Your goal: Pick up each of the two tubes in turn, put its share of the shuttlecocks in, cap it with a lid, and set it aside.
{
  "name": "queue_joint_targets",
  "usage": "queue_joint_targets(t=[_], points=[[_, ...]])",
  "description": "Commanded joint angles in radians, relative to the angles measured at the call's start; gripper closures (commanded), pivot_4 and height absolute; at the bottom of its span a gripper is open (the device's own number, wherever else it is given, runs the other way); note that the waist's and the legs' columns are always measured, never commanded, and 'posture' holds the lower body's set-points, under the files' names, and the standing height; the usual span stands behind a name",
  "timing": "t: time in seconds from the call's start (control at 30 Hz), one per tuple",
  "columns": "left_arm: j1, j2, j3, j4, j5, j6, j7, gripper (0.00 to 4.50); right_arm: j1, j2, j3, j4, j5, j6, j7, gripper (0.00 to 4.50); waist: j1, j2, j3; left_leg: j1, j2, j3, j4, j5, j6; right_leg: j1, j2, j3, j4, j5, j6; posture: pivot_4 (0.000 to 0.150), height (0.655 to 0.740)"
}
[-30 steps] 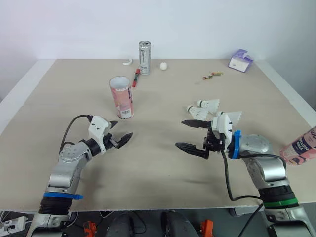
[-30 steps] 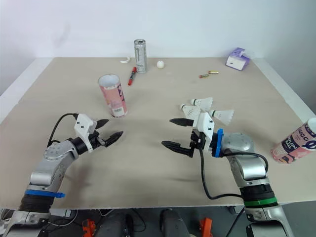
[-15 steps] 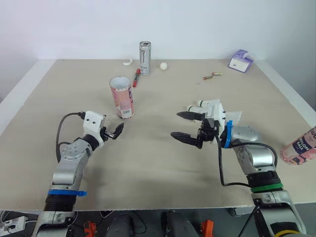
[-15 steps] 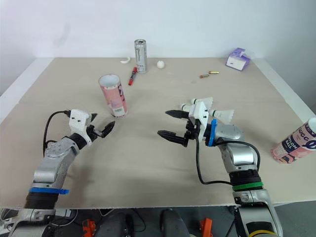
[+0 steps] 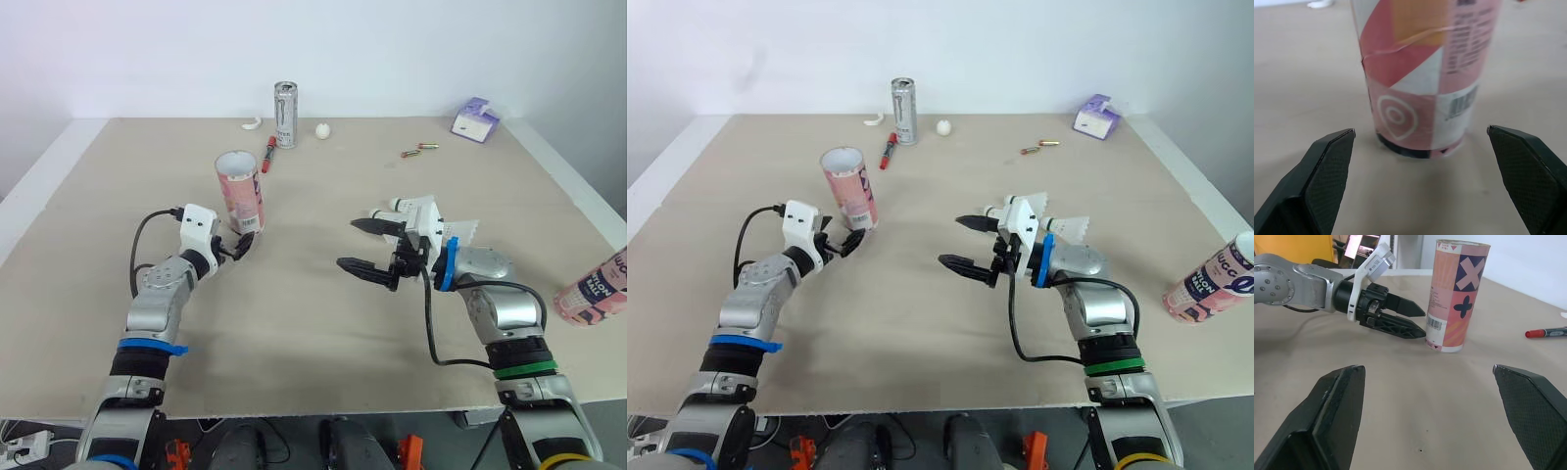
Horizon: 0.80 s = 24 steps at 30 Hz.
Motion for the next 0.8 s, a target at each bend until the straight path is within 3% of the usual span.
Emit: queue_joint_targets(t=[0.03,0.8], points=[[-0.052,-0.001,-0.002,0.038,0.016,-0.045,-0.004,0.0,-0.016,-0.005,-0.025,-0.028,0.001,-0.015,-0.009,0.02,0.0,0.0,0.0,0.0,0.0,0.0,0.0,0.0,0.0,0.0,0.0,0.0,0.0,0.0,0.0,0.15,0.74],[-0.331,-0.034,-0.028,0.531,0.093,-0.265,-0.032,0.0,-0.014,-0.027,-0.025,-0.043,-0.002,-0.008,-0.022,0.02,0.0,0.0,0.0,-0.001,-0.002,0.0,0.0,0.0,0.0,0.0,-0.001,0.0,0.0,0.0,0.001,0.15,0.74]])
